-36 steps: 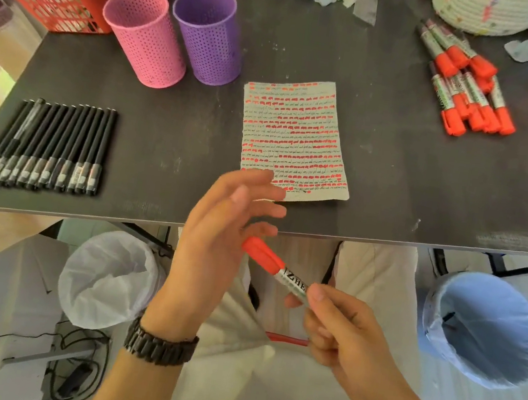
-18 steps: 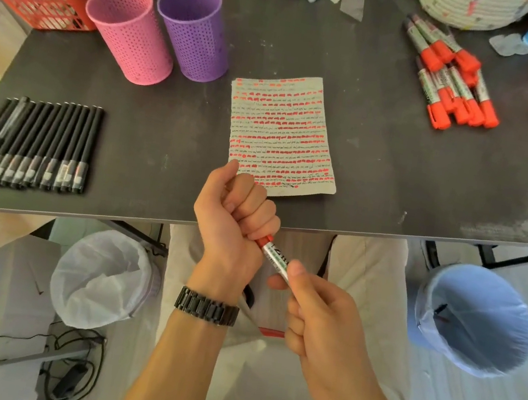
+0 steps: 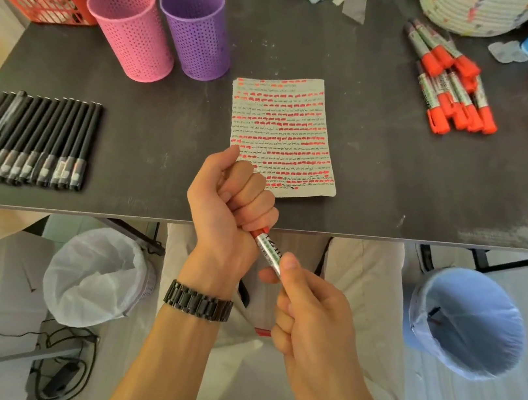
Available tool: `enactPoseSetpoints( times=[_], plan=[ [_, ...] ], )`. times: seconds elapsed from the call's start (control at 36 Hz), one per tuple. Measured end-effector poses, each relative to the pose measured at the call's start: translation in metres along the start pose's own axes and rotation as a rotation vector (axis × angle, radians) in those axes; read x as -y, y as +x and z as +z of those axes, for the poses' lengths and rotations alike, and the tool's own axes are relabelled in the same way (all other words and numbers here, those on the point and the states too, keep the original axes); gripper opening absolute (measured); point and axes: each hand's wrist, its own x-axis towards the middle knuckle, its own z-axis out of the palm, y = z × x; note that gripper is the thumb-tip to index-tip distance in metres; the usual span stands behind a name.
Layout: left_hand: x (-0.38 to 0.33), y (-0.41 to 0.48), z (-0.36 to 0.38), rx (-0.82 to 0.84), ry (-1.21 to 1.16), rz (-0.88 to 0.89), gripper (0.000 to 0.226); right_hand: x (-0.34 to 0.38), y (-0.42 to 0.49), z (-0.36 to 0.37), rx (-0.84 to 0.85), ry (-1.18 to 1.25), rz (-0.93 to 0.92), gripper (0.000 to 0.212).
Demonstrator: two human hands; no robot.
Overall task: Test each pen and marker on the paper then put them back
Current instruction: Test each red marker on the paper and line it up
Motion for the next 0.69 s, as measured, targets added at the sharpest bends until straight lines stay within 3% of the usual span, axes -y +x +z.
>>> enactPoseSetpoints(
  times=[0.22,0.33,0.53,0.69],
  plan=[
    [-0.015,-0.002,-0.005,-0.051,0.326,0.111,0.052,0.008,0.018,-0.004,0.061,-0.143,-0.054,0.039],
    [-0.014,-0.009,-0.011,-0.041,0.708,0.225,0.047,0.022,0.031,-0.017,0.060,-0.223,-0.155,0.031],
    [-0.018,-0.015,-0.012,0.090,1.012,0.261,0.023,0.051,0.049,-0.034,0.060,-0.193,-0.290,0.032],
    [-0.012,-0.014,-0.020,0.204,1.263,0.174,0.031,0.072,0.061,-0.039,0.004,-0.008,-0.382,0.027]
  ],
)
